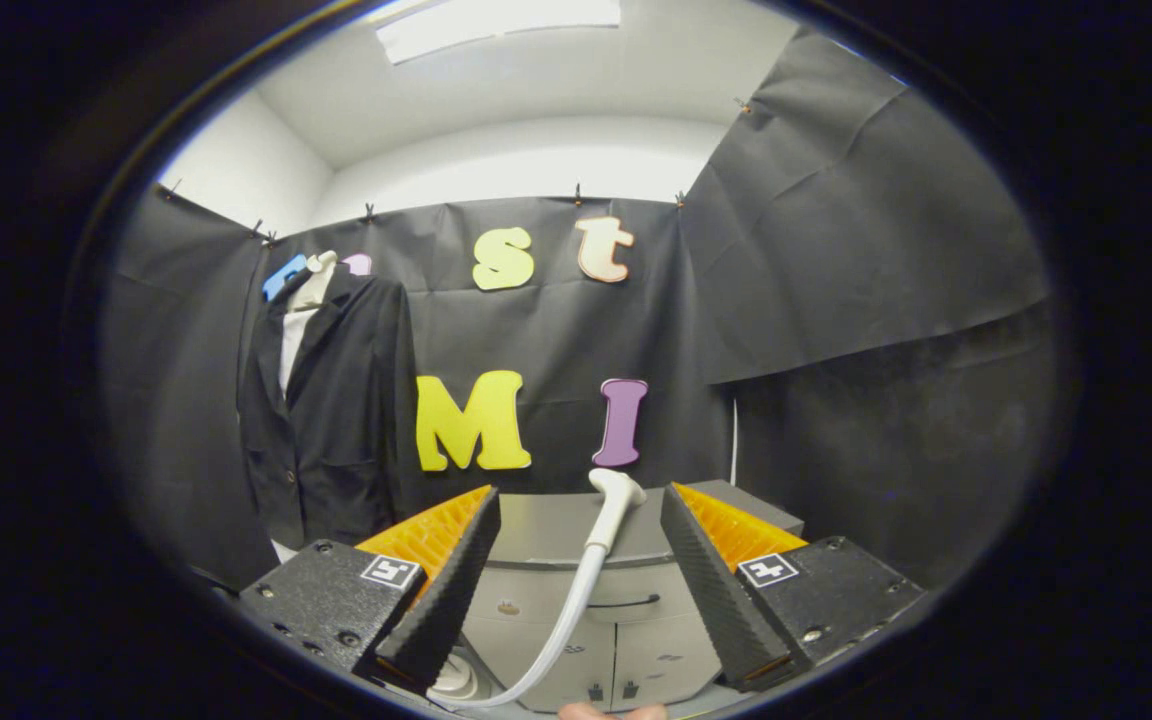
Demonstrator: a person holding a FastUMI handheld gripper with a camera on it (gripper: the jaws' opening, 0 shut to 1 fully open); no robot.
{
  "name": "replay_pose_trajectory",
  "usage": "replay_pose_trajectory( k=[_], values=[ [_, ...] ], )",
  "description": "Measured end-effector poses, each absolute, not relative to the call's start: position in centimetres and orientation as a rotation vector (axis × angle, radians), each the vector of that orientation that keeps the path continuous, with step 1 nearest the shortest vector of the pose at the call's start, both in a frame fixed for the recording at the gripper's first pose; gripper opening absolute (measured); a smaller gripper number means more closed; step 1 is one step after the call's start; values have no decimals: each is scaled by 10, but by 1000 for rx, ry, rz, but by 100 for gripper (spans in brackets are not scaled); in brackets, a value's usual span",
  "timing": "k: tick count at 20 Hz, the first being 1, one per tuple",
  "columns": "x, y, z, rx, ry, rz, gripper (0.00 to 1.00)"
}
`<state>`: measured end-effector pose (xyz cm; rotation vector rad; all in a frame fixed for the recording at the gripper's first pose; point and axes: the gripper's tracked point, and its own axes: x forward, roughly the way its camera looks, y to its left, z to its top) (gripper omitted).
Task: Iron the clothes twice with a garment steamer, once on the left side and once on the right side.
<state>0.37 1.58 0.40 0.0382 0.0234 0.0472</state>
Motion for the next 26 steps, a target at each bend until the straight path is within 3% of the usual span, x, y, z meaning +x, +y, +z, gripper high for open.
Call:
replay_pose_trajectory(
  k=[5,13,17,26],
  values=[
    [1,30,-6,61,81,47,100],
    [8,34,-43,188,284,-76,100],
    [22,33,-34,126,291,-133,100],
    [131,7,-46,143,398,-45,100]
  ],
)
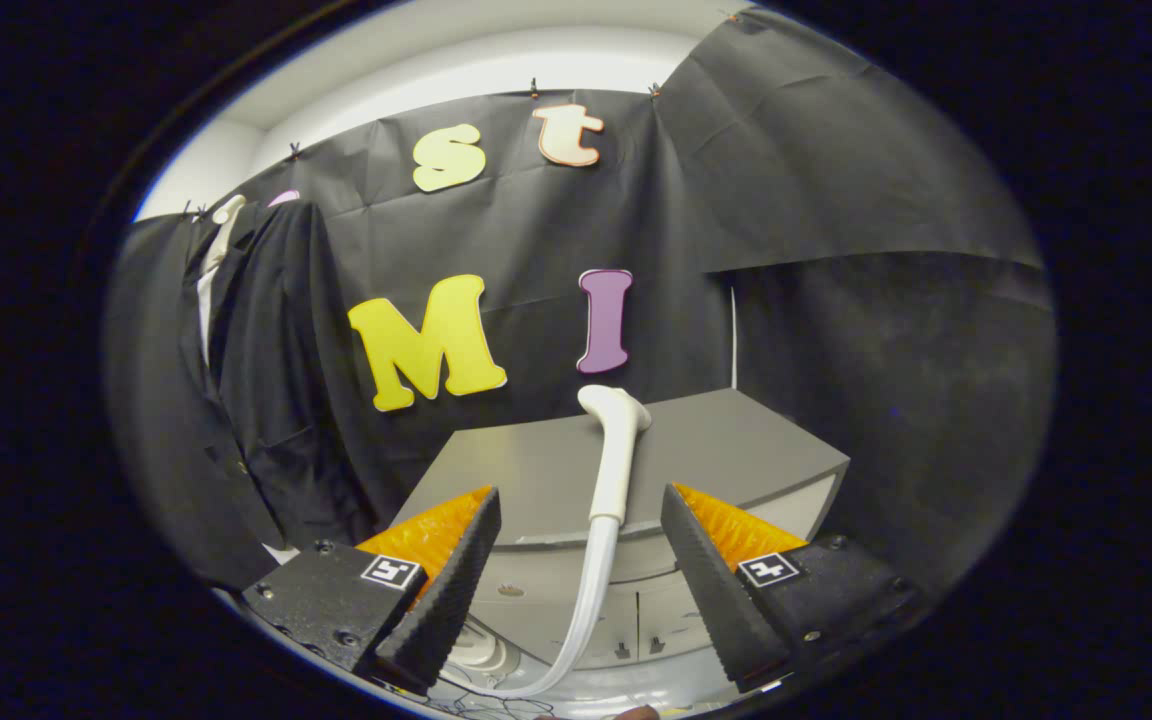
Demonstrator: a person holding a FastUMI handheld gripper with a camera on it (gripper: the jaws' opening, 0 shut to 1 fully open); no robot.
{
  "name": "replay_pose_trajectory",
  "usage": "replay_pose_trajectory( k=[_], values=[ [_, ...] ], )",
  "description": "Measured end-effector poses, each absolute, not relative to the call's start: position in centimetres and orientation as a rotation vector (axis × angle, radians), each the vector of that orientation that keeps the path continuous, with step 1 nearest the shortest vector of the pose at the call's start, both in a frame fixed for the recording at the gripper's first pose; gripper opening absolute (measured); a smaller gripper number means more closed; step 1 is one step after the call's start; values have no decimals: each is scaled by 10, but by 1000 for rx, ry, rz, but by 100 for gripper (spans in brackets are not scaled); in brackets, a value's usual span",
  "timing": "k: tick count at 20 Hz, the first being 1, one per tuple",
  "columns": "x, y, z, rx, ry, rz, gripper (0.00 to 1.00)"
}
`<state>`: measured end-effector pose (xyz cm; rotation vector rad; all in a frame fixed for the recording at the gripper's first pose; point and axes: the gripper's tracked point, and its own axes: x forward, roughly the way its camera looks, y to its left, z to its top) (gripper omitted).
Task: Iron the clothes twice with a garment steamer, once on the left side and once on the right side.
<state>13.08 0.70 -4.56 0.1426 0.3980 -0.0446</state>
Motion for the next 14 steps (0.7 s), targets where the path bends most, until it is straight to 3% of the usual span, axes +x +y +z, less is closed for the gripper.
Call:
replay_pose_trajectory(
  k=[11,14],
  values=[
    [256,-30,-115,190,619,8,99],
    [268,-43,-139,190,707,-39,93]
  ],
)
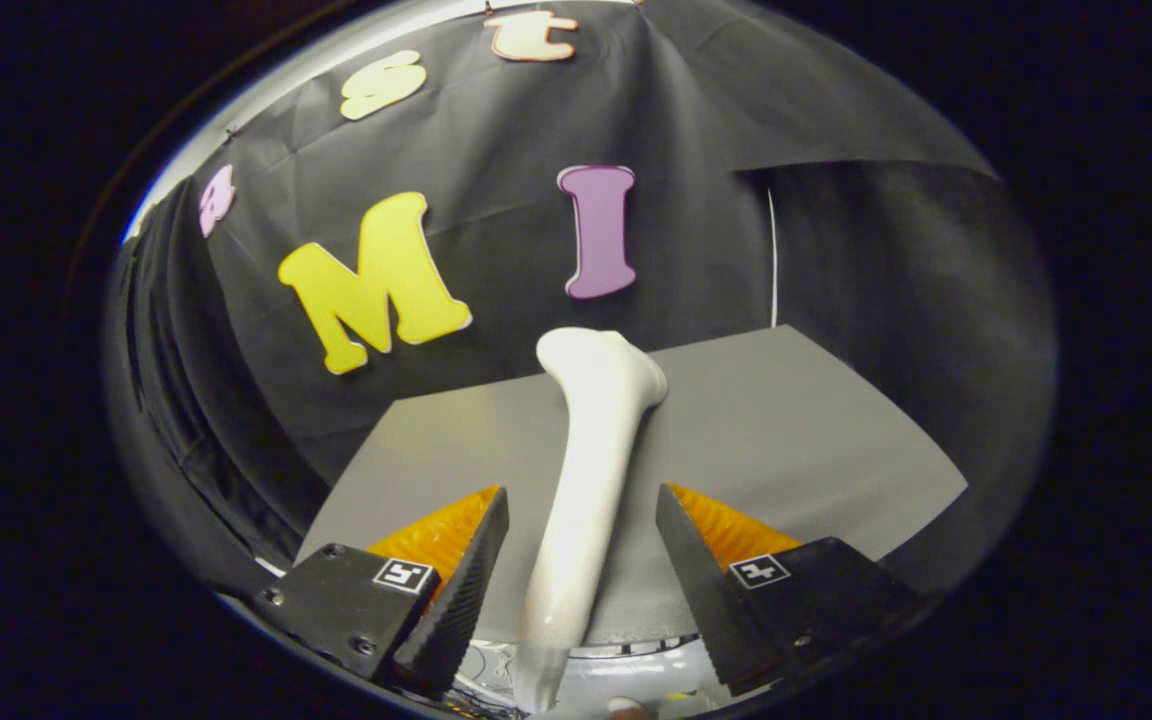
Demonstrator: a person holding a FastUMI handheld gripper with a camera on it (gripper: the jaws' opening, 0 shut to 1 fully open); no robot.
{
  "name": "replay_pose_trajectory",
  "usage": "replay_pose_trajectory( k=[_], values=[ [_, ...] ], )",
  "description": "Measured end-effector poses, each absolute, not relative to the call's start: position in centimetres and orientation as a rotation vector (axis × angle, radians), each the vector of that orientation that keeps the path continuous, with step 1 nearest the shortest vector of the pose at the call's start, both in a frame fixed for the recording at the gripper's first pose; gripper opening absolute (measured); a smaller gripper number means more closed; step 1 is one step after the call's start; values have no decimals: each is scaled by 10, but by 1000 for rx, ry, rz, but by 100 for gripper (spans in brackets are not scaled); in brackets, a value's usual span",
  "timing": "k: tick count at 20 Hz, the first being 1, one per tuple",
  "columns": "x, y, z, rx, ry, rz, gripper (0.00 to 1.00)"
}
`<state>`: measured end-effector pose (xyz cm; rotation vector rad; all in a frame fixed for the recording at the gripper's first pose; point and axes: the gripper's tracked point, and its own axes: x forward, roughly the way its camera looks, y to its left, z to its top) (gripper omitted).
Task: Iron the clothes twice with a garment steamer, once on the left side and once on the right side.
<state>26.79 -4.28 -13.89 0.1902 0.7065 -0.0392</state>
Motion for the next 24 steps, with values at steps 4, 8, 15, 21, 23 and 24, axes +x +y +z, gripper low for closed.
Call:
replay_pose_trajectory(
  k=[4,8,15,21,23,24],
  values=[
    [282,-47,-147,185,749,-63,82],
    [291,-44,-157,202,773,-79,67],
    [299,-22,-159,181,743,-44,42],
    [288,-3,-130,154,636,-8,33],
    [278,11,-109,150,572,42,33],
    [276,20,-98,148,539,57,33]
  ],
)
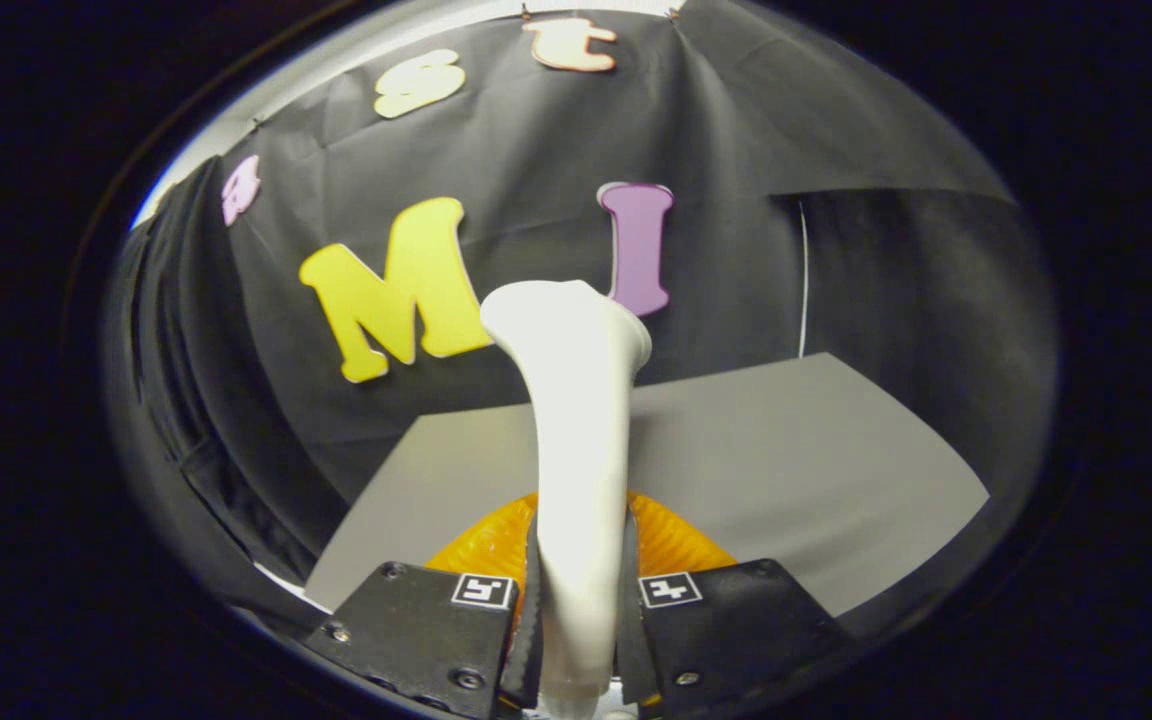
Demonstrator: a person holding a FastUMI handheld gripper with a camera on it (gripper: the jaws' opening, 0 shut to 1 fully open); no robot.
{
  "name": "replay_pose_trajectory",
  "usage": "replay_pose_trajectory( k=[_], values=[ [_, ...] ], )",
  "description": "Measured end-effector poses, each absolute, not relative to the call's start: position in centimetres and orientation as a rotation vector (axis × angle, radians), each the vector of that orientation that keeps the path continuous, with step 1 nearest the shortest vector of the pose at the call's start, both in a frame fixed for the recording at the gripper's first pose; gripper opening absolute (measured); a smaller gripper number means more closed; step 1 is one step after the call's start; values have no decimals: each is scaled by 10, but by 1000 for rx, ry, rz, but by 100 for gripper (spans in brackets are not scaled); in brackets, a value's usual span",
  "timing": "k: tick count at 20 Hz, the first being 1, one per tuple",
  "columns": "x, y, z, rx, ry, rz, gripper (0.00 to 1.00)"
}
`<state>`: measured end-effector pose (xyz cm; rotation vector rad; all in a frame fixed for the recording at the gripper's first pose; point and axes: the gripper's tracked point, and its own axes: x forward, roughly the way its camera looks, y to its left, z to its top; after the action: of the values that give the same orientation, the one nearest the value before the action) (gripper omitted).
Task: Iron the clothes twice with a garment steamer, once on the left side and once on the right side.
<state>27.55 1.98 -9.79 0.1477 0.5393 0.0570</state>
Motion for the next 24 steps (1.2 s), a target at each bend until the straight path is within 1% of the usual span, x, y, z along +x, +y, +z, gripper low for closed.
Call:
replay_pose_trajectory(
  k=[7,10,17,21,24],
  values=[
    [239,102,1,151,272,197,33],
    [228,139,39,139,156,236,33],
    [191,211,85,124,4,331,33],
    [183,256,114,90,-95,393,33],
    [183,289,124,54,-124,424,32]
  ],
)
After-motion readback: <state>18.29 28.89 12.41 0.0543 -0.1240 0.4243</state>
